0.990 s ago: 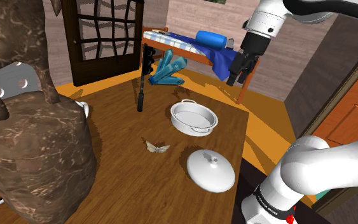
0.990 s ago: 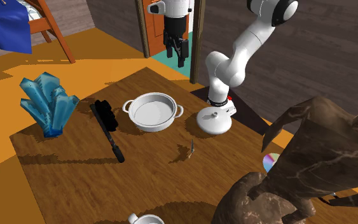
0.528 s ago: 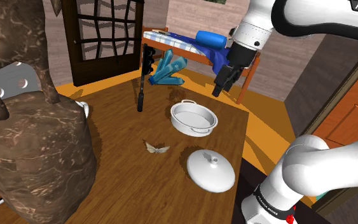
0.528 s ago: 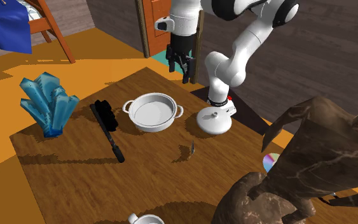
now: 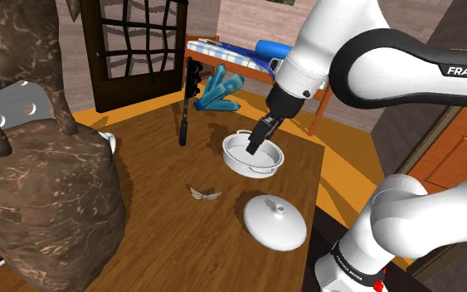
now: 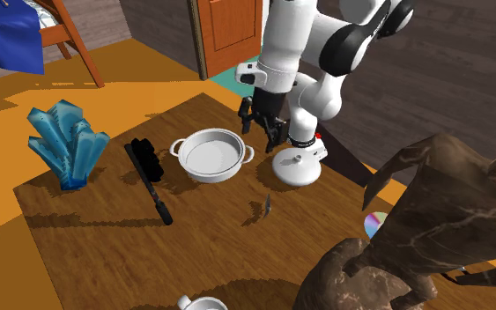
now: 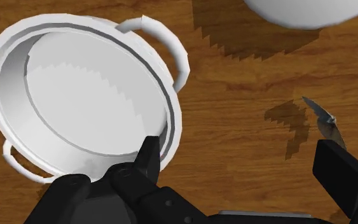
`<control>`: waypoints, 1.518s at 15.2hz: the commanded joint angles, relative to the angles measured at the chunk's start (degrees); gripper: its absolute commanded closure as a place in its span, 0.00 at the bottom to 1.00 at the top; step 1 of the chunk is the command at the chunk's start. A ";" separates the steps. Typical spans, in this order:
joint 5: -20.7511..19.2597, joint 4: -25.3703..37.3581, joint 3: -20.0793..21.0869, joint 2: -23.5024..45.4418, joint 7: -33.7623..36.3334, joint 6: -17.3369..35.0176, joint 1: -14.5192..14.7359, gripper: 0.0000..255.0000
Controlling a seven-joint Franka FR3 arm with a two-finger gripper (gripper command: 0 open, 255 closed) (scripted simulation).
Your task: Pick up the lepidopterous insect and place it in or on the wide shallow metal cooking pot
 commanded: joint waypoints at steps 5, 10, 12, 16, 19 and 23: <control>0.70 -3.23 9.25 5.29 2.95 13.59 2.03 0.00; -1.31 -3.94 18.39 11.81 6.91 24.81 1.02 0.00; -2.22 -4.13 20.51 13.73 7.97 27.58 0.07 0.00; -3.30 -4.95 22.25 16.63 8.82 31.38 -1.78 0.00; -4.24 -5.37 23.54 18.63 9.53 33.83 -3.23 0.00; -4.24 -5.37 23.54 18.63 9.53 33.83 -3.23 0.00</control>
